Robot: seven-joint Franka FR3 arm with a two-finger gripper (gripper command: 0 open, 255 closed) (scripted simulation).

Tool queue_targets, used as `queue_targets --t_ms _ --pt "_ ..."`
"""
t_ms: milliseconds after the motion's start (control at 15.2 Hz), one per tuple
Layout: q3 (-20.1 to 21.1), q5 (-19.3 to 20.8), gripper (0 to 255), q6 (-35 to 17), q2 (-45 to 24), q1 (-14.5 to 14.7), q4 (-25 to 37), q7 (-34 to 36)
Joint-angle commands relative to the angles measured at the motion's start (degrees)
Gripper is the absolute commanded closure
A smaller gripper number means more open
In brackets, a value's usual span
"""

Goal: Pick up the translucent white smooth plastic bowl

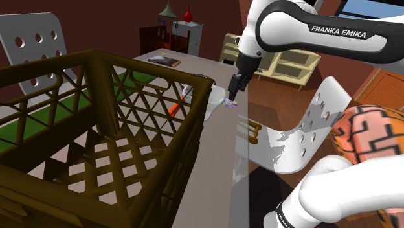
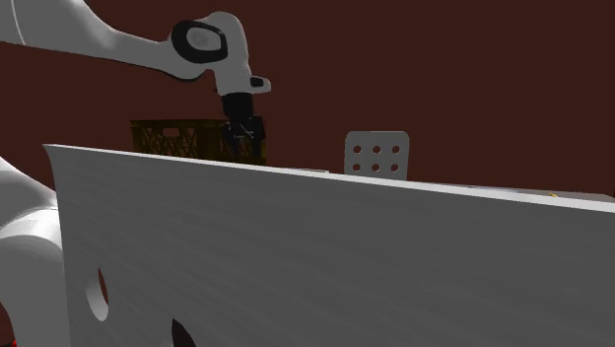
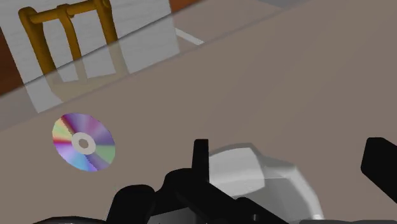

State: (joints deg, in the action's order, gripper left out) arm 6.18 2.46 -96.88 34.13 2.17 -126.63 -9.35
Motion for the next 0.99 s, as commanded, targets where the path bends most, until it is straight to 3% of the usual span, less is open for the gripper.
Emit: queue_targets --t_ms 0,660,924 --pt "1.7 1.66 0 -2.11 -4.18 0.62 2.14 -0.82" --pt "10.33 12.91 0 -8.27 -23.14 3.18 13.54 -1.95" --pt "10.3 13.2 0 -11.18 -23.29 3.21 10.66 -1.09"
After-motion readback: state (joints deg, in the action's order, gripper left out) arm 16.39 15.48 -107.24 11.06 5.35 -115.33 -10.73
